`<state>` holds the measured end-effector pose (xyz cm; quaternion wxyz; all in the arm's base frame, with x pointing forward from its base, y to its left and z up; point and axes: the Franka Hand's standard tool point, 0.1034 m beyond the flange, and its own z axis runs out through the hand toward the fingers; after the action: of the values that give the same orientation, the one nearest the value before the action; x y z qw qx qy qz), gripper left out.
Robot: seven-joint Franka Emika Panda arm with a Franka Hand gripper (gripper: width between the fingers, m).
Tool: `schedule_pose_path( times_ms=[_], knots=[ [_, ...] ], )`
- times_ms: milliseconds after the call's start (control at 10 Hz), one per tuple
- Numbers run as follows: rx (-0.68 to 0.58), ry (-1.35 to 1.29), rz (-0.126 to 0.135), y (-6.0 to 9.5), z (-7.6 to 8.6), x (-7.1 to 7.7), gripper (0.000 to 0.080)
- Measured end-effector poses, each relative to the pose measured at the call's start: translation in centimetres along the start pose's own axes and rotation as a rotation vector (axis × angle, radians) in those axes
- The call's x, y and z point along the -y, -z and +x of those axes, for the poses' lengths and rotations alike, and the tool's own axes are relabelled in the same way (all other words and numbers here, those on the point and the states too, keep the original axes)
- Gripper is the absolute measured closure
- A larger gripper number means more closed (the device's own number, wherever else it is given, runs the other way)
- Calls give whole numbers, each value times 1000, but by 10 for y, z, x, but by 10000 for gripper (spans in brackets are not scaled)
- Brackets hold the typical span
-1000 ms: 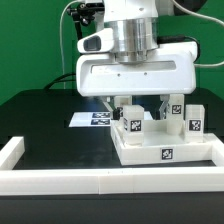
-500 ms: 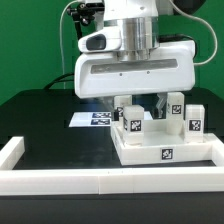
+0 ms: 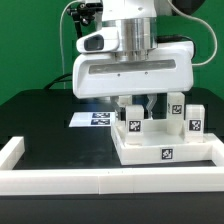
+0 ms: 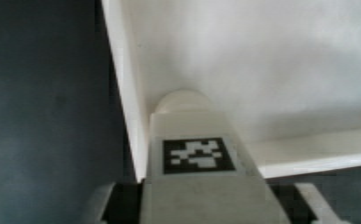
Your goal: Assemble square table
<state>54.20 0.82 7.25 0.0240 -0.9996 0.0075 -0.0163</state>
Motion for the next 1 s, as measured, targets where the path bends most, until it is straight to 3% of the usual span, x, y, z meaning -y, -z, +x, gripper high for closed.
schedule_pose_path(
  times_ms=[1000],
  knots=[
    [-18,-1118,31,-4,-1,5,505]
  ],
)
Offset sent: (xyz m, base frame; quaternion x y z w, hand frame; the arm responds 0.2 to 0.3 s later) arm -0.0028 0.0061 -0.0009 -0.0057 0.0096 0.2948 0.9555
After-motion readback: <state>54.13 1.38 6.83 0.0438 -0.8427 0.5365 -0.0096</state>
